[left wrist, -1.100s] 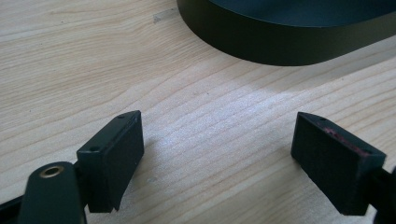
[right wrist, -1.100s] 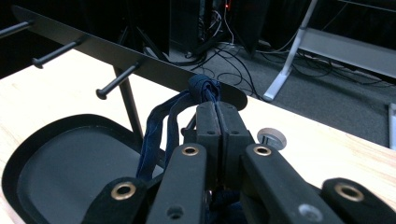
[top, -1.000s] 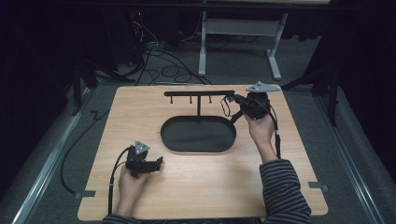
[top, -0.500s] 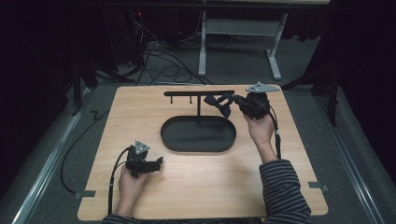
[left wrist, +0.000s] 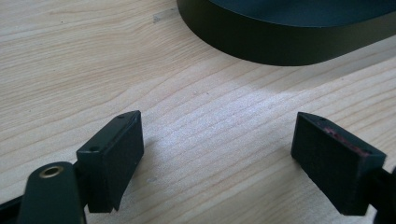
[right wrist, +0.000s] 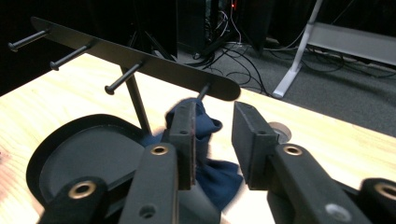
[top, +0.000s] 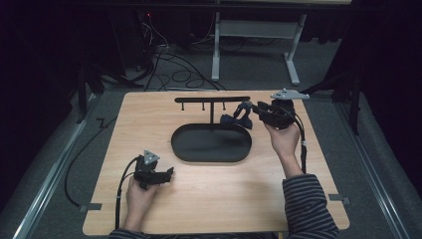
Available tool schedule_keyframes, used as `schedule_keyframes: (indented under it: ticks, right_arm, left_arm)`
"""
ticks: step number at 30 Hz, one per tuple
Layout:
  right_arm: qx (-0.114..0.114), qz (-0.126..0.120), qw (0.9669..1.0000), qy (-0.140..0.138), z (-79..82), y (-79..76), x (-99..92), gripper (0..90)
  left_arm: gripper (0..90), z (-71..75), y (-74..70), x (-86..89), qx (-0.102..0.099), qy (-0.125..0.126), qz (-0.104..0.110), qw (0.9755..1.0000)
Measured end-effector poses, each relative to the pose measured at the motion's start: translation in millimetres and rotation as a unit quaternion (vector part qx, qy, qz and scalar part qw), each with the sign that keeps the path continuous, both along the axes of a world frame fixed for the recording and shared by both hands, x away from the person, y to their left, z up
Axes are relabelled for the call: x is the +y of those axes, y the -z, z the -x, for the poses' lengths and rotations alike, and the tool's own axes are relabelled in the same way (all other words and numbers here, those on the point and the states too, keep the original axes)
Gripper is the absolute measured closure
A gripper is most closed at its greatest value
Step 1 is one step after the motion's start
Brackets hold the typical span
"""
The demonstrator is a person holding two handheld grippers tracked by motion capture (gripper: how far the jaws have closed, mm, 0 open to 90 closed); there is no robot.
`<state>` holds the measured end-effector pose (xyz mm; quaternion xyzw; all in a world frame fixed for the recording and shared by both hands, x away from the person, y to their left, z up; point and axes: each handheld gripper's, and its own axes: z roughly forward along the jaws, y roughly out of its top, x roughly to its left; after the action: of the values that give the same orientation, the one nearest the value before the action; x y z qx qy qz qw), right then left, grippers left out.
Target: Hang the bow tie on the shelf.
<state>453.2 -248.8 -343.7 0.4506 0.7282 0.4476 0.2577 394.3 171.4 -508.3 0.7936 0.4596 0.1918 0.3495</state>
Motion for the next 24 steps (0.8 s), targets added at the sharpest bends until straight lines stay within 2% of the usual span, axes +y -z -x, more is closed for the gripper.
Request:
schedule_keyframes:
  ticks: [6,24]
  right_arm:
    - [0.017,-0.012,0.9998,-0.003,4.8,2.5,-10.3,66.3]
    - [0.017,-0.039,0.9991,-0.007,24.8,7.8,-33.9,63.7]
  left_arm:
    - [17.3,0.0,0.0,0.0,0.000,0.000,0.000,1.0000]
    - [17.3,0.0,0.0,0.0,0.000,0.000,0.000,1.0000]
